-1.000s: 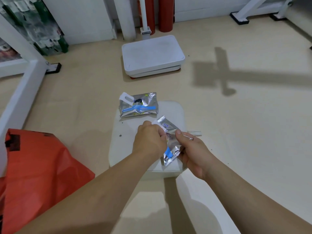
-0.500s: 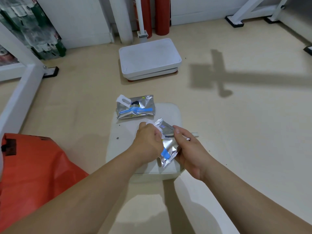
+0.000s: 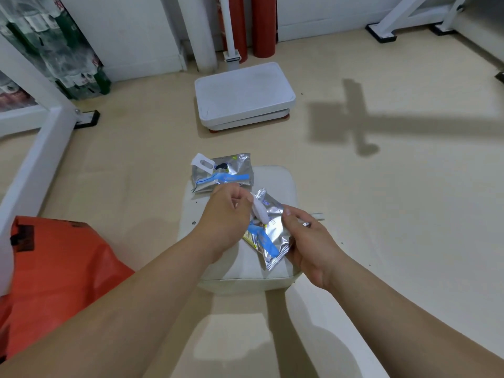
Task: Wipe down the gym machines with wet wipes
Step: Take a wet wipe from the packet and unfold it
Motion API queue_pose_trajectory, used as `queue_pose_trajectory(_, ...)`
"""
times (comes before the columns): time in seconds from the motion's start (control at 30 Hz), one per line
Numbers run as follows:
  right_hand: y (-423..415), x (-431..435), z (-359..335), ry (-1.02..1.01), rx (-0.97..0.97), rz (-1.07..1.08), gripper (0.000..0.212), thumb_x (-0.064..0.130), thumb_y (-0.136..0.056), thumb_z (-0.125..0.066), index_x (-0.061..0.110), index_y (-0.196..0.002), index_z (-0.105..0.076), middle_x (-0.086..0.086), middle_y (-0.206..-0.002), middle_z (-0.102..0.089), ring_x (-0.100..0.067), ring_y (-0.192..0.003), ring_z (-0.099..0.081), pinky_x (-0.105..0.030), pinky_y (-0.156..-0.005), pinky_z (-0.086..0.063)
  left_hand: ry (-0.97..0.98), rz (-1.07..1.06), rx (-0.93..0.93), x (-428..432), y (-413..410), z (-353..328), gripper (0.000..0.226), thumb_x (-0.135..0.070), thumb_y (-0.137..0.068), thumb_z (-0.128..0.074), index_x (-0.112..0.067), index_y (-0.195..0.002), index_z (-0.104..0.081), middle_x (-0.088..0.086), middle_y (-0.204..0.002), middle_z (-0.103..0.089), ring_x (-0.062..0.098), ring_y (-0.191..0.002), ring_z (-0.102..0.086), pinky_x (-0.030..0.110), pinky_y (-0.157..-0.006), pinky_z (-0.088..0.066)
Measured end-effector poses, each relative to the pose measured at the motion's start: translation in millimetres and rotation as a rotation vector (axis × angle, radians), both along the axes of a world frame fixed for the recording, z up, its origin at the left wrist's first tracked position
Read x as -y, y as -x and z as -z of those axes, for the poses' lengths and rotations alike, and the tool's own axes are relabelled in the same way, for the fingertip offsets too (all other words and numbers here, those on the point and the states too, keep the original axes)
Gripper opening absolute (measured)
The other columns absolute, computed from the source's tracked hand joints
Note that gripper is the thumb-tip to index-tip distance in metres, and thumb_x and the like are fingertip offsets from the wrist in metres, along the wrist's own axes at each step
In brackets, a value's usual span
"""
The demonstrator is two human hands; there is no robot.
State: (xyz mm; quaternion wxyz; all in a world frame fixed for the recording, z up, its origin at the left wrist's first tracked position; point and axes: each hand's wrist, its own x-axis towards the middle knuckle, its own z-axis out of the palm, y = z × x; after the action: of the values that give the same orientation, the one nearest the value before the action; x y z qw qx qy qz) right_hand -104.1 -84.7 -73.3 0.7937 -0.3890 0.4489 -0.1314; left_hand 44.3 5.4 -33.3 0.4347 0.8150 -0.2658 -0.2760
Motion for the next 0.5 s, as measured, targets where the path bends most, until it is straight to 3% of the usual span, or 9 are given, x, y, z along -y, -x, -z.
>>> queue_pose_trajectory(0.1, 0, 0, -4, -0.006, 0.022, -0.021, 0.025, 0.031, -0.097, -0.073, 0.025, -0.121, -0.073, -0.006, -0.120, -0.076, -0.026, -0.105, -0.073, -0.045, -0.103, -0.055, -0.039, 0.116, 0.140, -2, 4, -1, 0.017, -0.044, -0.090, -0.074, -0.029, -0.091, -0.067, -0.010, -0.108, -0.060, 0.007, -0.094, -0.059, 0.020, -0.086, -0.048)
queue_pose_trajectory(0.13, 0, 1, -6, -0.013, 0.032, -0.038, 0.026, 0.025, -0.096, -0.073, 0.022, -0.122, -0.072, -0.007, -0.116, -0.077, -0.025, -0.102, -0.074, -0.044, -0.101, -0.056, -0.081, 0.169, 0.226, -4, 4, 2, 0.032, -0.049, -0.083, -0.080, -0.025, -0.098, -0.064, -0.010, -0.112, -0.057, 0.006, -0.098, -0.057, 0.014, -0.083, -0.043)
queue_pose_trajectory(0.2, 0, 1, -11, -0.003, 0.047, -0.067, 0.028, 0.013, -0.094, -0.070, 0.016, -0.122, -0.071, -0.013, -0.108, -0.079, -0.028, -0.091, -0.074, -0.047, -0.098, -0.057, -0.154, 0.236, 0.338, -5, 4, 10, 0.046, -0.049, -0.075, -0.086, -0.023, -0.103, -0.061, -0.008, -0.115, -0.054, 0.008, -0.102, -0.055, 0.018, -0.084, -0.045)
queue_pose_trajectory(0.27, -1, -1, -15, 0.059, 0.018, -0.085, 0.029, 0.010, -0.092, -0.068, 0.016, -0.119, -0.073, -0.019, -0.102, -0.078, -0.031, -0.087, -0.073, -0.051, -0.098, -0.056, -0.161, 0.231, 0.379, -5, 8, 13, 0.042, -0.045, -0.075, -0.086, -0.021, -0.098, -0.062, -0.006, -0.112, -0.053, 0.012, -0.097, -0.056, 0.026, -0.082, -0.047)
queue_pose_trajectory(0.33, -1, -2, -18, 0.148, -0.024, -0.095, 0.024, 0.012, -0.092, -0.068, 0.021, -0.113, -0.074, -0.017, -0.101, -0.078, -0.032, -0.091, -0.076, -0.050, -0.094, -0.058, -0.125, 0.195, 0.386, -3, 9, 15, 0.031, -0.041, -0.079, -0.084, -0.020, -0.088, -0.063, -0.004, -0.105, -0.055, 0.010, -0.091, -0.055, 0.023, -0.075, -0.043)
queue_pose_trajectory(0.4, 0, -3, -20, 0.221, -0.042, -0.089, 0.019, 0.014, -0.095, -0.068, 0.023, -0.112, -0.072, -0.008, -0.095, -0.080, -0.023, -0.085, -0.077, -0.038, -0.080, -0.063, -0.090, 0.170, 0.355, 0, 8, 16, 0.022, -0.032, -0.082, -0.082, -0.019, -0.081, -0.064, -0.002, -0.103, -0.058, 0.005, -0.088, -0.052, 0.013, -0.073, -0.039)
queue_pose_trajectory(0.5, 1, -1, -17, 0.272, -0.072, -0.077, 0.017, 0.021, -0.097, -0.070, 0.024, -0.114, -0.070, 0.000, -0.091, -0.079, -0.012, -0.075, -0.075, -0.027, -0.060, -0.059, -0.029, 0.133, 0.309, 2, 9, 14, 0.020, -0.023, -0.085, -0.080, -0.012, -0.079, -0.064, 0.004, -0.099, -0.062, 0.002, -0.089, -0.054, 0.006, -0.072, -0.036)
